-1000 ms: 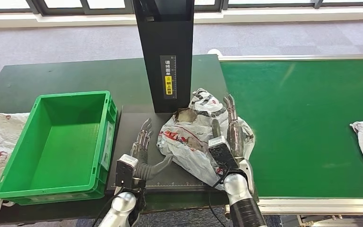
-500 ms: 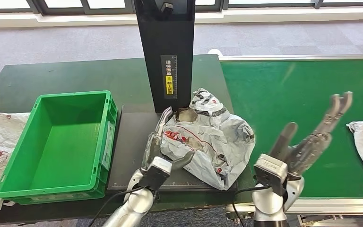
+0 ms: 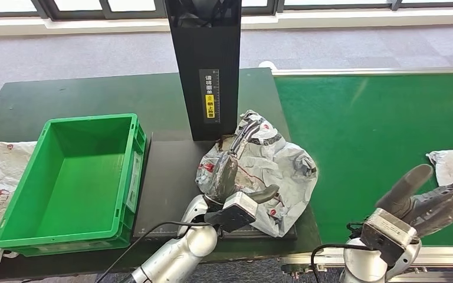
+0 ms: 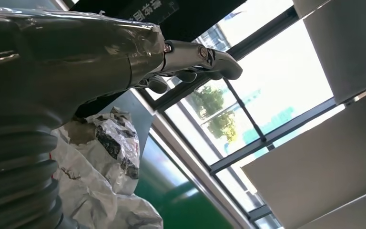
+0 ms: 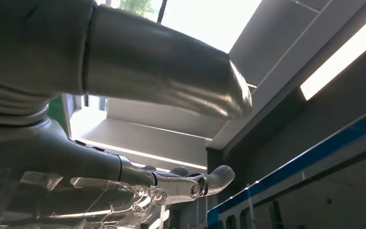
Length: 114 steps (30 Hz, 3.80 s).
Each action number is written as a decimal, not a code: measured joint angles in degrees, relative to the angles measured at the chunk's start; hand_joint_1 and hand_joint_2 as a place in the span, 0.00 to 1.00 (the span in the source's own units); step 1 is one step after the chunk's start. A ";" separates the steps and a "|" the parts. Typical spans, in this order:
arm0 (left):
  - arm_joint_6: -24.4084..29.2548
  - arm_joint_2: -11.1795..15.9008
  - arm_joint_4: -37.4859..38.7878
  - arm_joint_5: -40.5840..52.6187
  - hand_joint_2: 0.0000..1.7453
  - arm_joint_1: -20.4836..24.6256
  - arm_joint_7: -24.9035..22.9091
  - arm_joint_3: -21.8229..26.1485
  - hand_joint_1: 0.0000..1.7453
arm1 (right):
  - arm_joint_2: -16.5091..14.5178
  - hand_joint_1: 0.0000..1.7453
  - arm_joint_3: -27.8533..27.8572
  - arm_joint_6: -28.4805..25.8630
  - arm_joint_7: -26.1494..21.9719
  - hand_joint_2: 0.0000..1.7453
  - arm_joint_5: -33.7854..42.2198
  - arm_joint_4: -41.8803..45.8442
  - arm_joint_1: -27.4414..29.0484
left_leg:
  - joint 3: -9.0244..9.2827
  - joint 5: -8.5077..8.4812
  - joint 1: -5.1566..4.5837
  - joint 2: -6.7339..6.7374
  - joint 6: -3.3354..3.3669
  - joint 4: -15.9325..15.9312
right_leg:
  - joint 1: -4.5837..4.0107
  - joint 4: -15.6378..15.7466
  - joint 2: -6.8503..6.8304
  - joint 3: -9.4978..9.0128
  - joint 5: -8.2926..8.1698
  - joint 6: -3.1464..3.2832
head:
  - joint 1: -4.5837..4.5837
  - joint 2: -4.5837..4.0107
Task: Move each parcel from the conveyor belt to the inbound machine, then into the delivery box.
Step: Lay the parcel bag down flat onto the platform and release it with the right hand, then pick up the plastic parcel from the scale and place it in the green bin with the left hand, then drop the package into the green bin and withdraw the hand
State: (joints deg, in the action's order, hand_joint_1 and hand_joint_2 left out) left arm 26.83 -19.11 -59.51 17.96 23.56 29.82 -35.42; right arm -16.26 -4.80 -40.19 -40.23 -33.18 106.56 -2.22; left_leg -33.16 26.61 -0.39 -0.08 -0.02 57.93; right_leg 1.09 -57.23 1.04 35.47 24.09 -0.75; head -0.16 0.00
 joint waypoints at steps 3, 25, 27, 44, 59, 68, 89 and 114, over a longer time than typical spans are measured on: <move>1.48 -1.05 5.51 -1.26 1.00 3.72 -6.48 -3.71 0.00 | 0.00 0.00 0.97 0.00 0.04 1.00 0.67 0.02 0.12 | -0.04 -0.02 -0.01 -0.09 0.03 0.00 | 0.03 0.01 -0.09 -0.04 -0.01 -0.01 | -0.01 0.00; 0.81 -1.70 34.03 9.01 1.00 15.80 -43.79 -28.09 1.00 | 0.00 0.00 2.66 0.00 0.10 1.00 1.73 0.96 0.64 | -0.03 -0.01 -0.06 -0.05 0.04 0.00 | 0.08 0.00 -0.06 -0.03 -0.02 -0.05 | -0.01 0.00; -0.56 -1.73 34.57 9.91 1.00 16.12 -44.93 -28.91 1.00 | 0.00 0.00 2.66 0.00 0.10 1.00 1.54 1.09 0.70 | -0.03 -0.01 -0.06 -0.05 0.04 0.00 | 0.08 0.00 -0.06 -0.04 -0.02 -0.05 | -0.01 0.00; -1.35 -1.76 36.24 11.85 1.00 16.59 -46.55 -30.78 1.00 | 0.00 0.00 2.66 0.00 0.10 1.00 1.35 2.21 1.98 | -0.02 -0.01 -0.05 -0.06 0.04 0.00 | 0.07 0.00 -0.06 -0.04 -0.02 -0.05 | -0.01 0.00; 13.52 -0.94 9.70 57.28 1.00 3.78 -24.95 -2.95 1.00 | 0.02 0.00 3.60 0.01 0.13 1.00 2.19 2.39 2.50 | -0.17 0.16 -0.08 0.30 0.01 -0.02 | 0.12 -0.08 0.35 0.04 0.02 -0.09 | -0.01 0.00; 13.59 -0.06 -17.37 35.75 1.00 -4.93 -7.06 36.67 1.00 | 0.06 0.00 3.75 0.02 0.19 1.00 2.20 2.16 2.68 | 0.27 0.16 0.09 0.25 -0.22 -0.08 | -0.07 -0.20 0.34 -0.13 0.25 0.10 | 0.02 0.00; 13.42 -0.20 -12.86 44.05 1.00 1.65 9.60 80.57 1.00 | 0.07 0.00 4.19 0.04 0.19 1.00 1.32 1.95 3.02 | 0.26 0.20 0.07 0.06 -0.21 -0.08 | -0.05 -0.18 0.09 -0.20 0.34 0.13 | 0.00 0.00; 13.41 -0.84 -4.43 48.43 1.00 8.29 1.85 90.22 0.00 | 0.07 0.00 4.57 0.04 0.19 1.00 0.66 1.52 3.41 | 0.74 0.31 0.01 0.07 -0.21 -0.09 | 0.02 -0.17 0.07 -0.65 0.39 0.15 | 0.00 0.00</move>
State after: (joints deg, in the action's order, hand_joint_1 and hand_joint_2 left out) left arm 40.24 -19.96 -63.94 66.38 31.85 31.67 54.80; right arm -16.20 -0.23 -40.15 -40.04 -32.52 108.08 1.19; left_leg -32.41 26.92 -0.38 -0.01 -0.24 57.84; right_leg 1.11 -57.40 1.11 34.82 24.48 -0.60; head -0.16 0.00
